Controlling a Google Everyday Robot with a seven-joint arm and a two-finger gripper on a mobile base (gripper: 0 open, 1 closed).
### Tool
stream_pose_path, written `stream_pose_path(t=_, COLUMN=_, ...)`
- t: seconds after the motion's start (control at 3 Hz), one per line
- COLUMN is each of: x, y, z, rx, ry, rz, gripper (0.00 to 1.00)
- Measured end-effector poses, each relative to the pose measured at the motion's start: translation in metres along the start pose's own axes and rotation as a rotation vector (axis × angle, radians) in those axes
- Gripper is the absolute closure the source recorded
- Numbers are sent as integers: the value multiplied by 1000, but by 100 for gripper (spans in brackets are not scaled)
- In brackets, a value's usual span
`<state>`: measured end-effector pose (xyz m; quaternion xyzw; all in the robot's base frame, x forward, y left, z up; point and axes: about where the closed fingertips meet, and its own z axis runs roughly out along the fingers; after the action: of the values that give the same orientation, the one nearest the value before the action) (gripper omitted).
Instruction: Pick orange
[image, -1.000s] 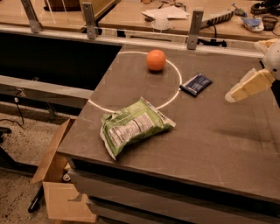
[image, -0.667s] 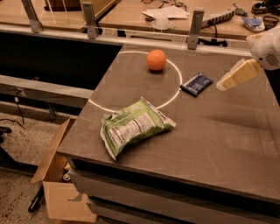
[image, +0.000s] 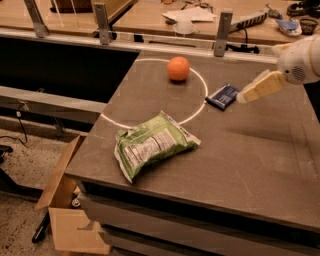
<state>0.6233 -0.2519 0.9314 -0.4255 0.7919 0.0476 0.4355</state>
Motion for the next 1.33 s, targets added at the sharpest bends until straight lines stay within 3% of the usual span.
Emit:
stream_pose_path(t=0.67, x=-21, y=21, z=65, rx=-54, ry=-151, rz=38, gripper=0)
stream_pose_path(t=1.0, x=-30, y=28, z=104, rx=-32, ry=-247, rz=121, gripper=0)
stream_pose_path(t=1.33, x=-51, y=25, z=132, rx=-26, ry=-320, rz=167, gripper=0)
